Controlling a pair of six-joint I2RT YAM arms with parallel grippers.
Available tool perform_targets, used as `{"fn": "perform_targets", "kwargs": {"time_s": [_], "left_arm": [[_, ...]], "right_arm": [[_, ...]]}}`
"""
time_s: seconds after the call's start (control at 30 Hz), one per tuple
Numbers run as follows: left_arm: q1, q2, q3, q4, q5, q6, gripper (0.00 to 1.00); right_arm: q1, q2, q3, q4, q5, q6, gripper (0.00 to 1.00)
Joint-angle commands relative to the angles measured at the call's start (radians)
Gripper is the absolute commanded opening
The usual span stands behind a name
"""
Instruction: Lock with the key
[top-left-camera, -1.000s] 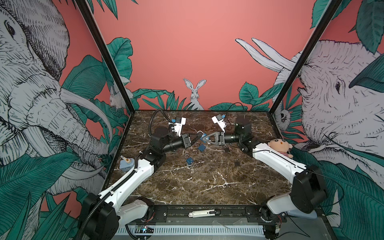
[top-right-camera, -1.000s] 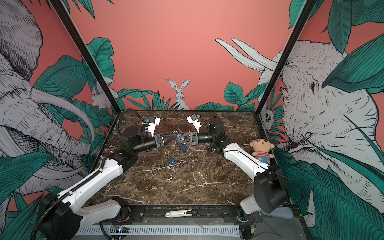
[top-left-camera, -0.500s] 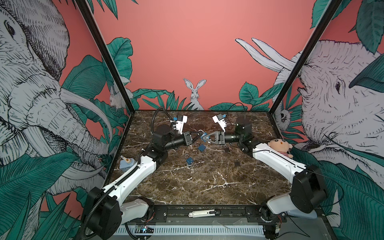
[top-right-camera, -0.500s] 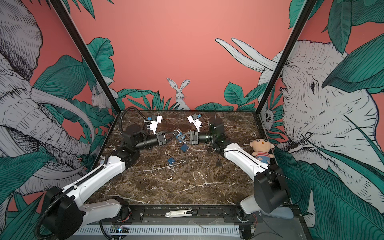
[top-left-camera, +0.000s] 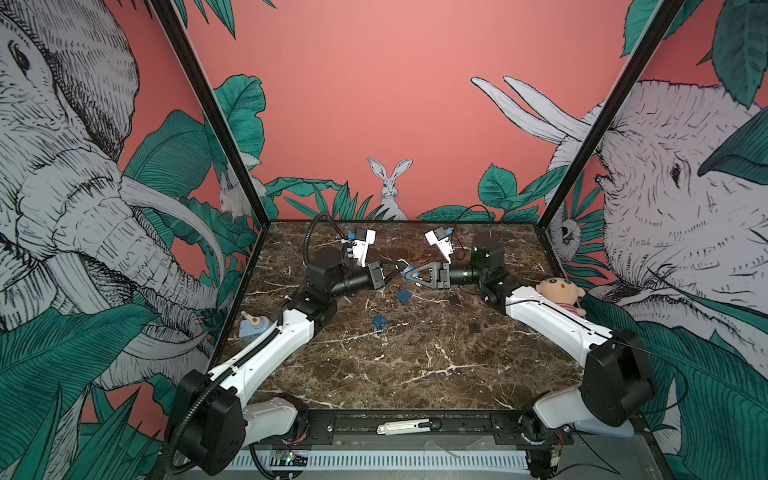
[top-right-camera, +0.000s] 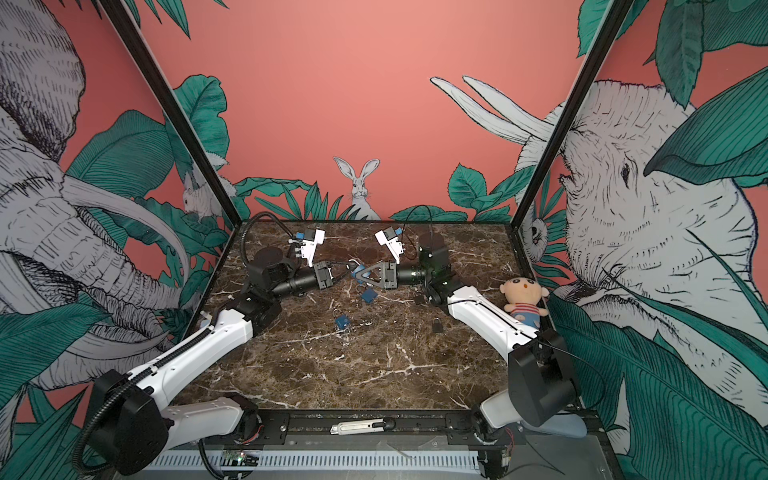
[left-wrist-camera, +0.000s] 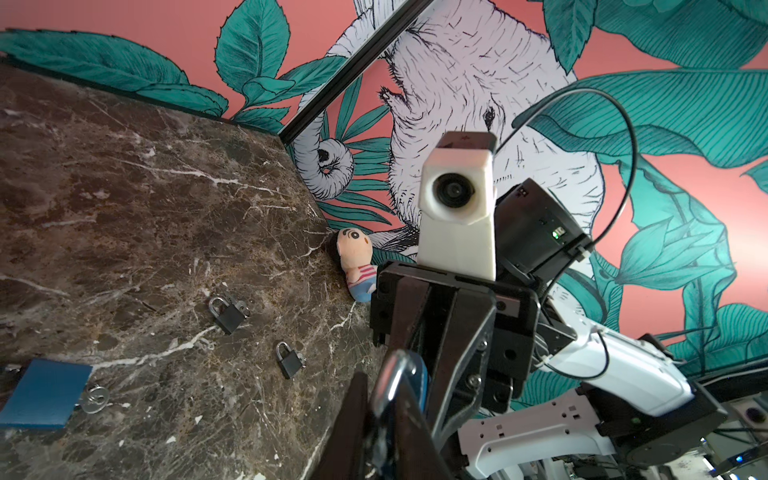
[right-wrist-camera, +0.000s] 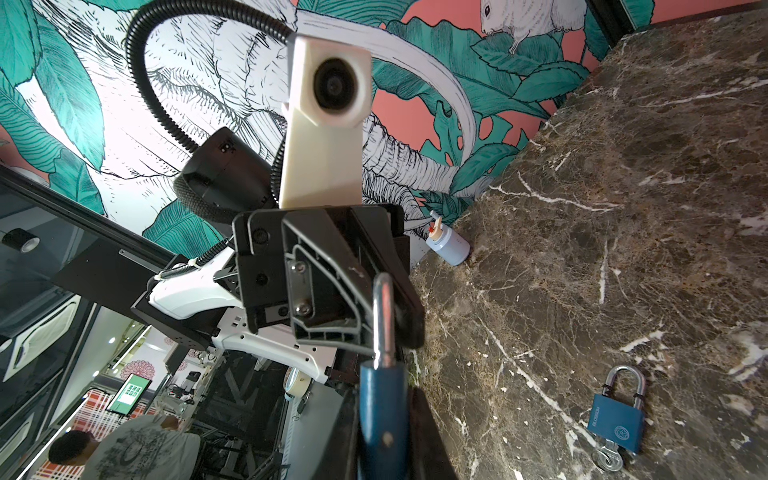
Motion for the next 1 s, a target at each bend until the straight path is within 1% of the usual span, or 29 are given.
{"fn": "perform_targets", "kwargs": {"time_s": [0.0,0.17,0.2,0.23,0.3,0.37,0.43,0.47,0.5,0.53,0.63,0.77,0.83,0.97], "left_arm": [[-0.004,-0.010,0.035,0.057,0.018,0.017,0.00],[-0.004,-0.022,0.012,0.072,0.012,0.006,0.00],[-0.004,-0.027,0.005,0.072,0.003,0.006,0.00],[-0.004,-0.033,0.000,0.071,-0.010,0.004,0.00],[-0.002,-0.049,-0.008,0.069,-0.033,0.000,0.00],[0.001,-0.067,-0.009,0.066,-0.062,-0.005,0.00],[0.002,-0.082,-0.008,0.059,-0.083,-0.004,0.00],[0.003,-0.088,-0.006,0.059,-0.084,-0.002,0.00],[0.004,-0.093,-0.001,0.057,-0.115,-0.001,0.00],[0.004,-0.096,0.003,0.055,-0.123,0.001,0.00],[0.004,-0.091,0.016,0.047,-0.118,-0.005,0.00],[0.004,-0.082,0.024,0.034,-0.104,-0.008,0.00],[0.004,-0.081,0.024,0.032,-0.103,-0.011,0.00],[0.004,-0.078,0.027,0.026,-0.104,-0.011,0.00]], "right_arm": [[0.006,0.011,-0.001,0.037,-0.006,0.011,0.00],[0.003,0.011,-0.006,0.045,0.004,0.012,0.00],[0.004,0.009,-0.010,0.055,0.004,0.016,0.07],[0.002,0.006,-0.017,0.071,0.009,0.024,0.17],[-0.006,-0.001,-0.042,0.122,0.018,0.053,0.28],[-0.018,-0.011,-0.077,0.191,0.023,0.099,0.35],[-0.031,-0.025,-0.112,0.250,0.025,0.135,0.37],[-0.036,-0.031,-0.125,0.260,0.026,0.142,0.37],[-0.042,-0.041,-0.140,0.269,0.028,0.143,0.38],[-0.047,-0.051,-0.153,0.270,0.034,0.142,0.38],[-0.056,-0.077,-0.174,0.270,0.038,0.140,0.38],[-0.059,-0.099,-0.171,0.240,0.038,0.112,0.40],[-0.060,-0.103,-0.160,0.221,0.040,0.098,0.43],[-0.061,-0.089,-0.132,0.222,0.035,0.103,0.44]]}}
